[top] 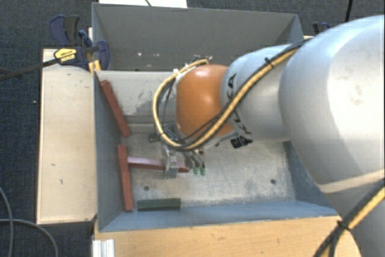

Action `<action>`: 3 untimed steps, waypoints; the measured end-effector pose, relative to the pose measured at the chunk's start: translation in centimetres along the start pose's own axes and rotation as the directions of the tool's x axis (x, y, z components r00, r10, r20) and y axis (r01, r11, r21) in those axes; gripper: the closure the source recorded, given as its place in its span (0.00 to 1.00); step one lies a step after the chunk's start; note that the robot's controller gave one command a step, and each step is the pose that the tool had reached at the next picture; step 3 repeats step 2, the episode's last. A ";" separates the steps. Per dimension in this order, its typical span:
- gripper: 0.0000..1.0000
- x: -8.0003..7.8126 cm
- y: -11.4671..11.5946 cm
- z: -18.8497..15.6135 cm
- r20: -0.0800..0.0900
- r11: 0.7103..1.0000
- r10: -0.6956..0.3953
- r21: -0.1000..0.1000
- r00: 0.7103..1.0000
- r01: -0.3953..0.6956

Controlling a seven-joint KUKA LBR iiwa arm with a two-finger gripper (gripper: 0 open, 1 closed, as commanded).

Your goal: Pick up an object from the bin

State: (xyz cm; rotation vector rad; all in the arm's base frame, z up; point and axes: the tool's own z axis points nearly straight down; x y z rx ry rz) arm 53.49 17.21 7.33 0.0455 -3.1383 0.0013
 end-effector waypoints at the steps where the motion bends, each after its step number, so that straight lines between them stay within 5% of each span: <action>1: 1.00 0.2 -0.1 -1.9 -0.007 1.000 0.001 0.002 1.000 -0.001; 3: 1.00 -0.1 0.0 -3.9 0.004 1.000 0.002 -0.001 1.000 -0.002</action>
Offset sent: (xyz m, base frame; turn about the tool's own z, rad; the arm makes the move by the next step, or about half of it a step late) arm -0.0001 -0.0001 0.0420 0.0000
